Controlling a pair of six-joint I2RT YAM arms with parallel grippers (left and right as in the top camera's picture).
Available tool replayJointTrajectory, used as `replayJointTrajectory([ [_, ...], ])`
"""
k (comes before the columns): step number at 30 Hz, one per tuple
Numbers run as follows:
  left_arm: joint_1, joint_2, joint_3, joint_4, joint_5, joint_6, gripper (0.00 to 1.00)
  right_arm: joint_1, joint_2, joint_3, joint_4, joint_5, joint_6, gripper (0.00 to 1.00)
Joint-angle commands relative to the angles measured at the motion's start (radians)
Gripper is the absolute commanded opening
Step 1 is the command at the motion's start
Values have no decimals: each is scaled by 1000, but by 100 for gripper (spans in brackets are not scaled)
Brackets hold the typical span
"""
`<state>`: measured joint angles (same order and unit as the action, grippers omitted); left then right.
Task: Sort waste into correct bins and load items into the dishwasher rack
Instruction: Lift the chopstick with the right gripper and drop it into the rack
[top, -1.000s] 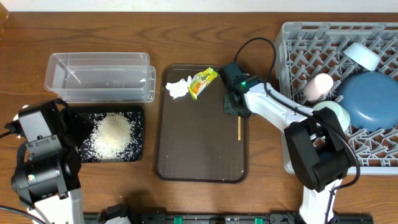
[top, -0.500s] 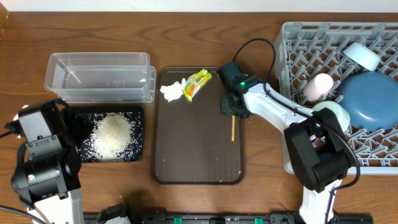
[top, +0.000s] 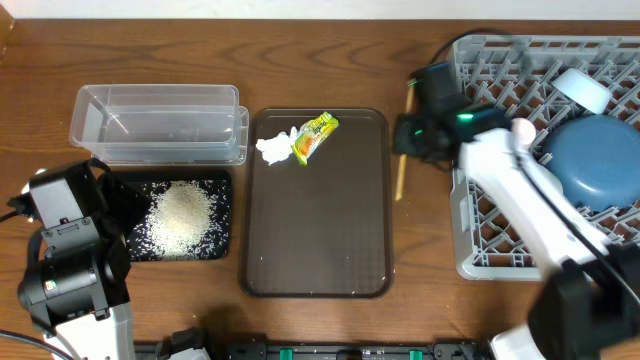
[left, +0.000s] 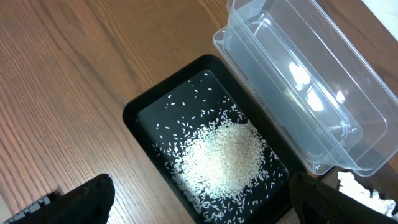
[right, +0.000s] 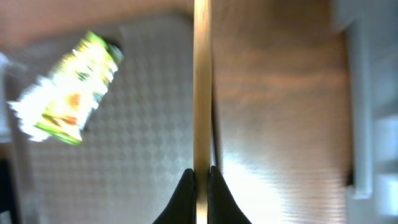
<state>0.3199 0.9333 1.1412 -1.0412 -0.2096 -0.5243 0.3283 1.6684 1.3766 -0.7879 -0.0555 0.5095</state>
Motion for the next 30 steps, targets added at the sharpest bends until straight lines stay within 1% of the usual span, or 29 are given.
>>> replayJointTrajectory([
  [1, 6, 0, 8, -2, -8, -1, 93, -70, -94, 17, -4, -2, -144, 1],
  [6, 6, 0, 8, -2, -8, -1, 93, -182, -179, 17, 2, -1, -353, 1],
  [10, 6, 0, 8, -2, -8, -1, 92, -249, -178, 17, 3, 27, -451, 1],
  [13, 6, 0, 8, -2, -8, -1, 93, -285, -164, 17, 26, 72, -467, 1],
  [17, 6, 0, 8, -2, -8, -1, 92, -326, -130, 17, 80, 50, -480, 1],
  [20, 6, 0, 8, -2, -8, -1, 93, -335, -96, 17, 104, 4, -500, 1],
  [26, 6, 0, 8, -2, -8, -1, 93, -330, -2, 17, 153, -2, -491, 2],
  [27, 6, 0, 8, -2, -8, -1, 93, -327, 17, 17, 166, -2, -477, 6],
  [29, 6, 0, 8, -2, -8, -1, 93, -326, 52, 17, 186, -2, -437, 22],
  [30, 6, 0, 8, -2, -8, -1, 93, -327, 66, 17, 192, -2, -418, 32],
])
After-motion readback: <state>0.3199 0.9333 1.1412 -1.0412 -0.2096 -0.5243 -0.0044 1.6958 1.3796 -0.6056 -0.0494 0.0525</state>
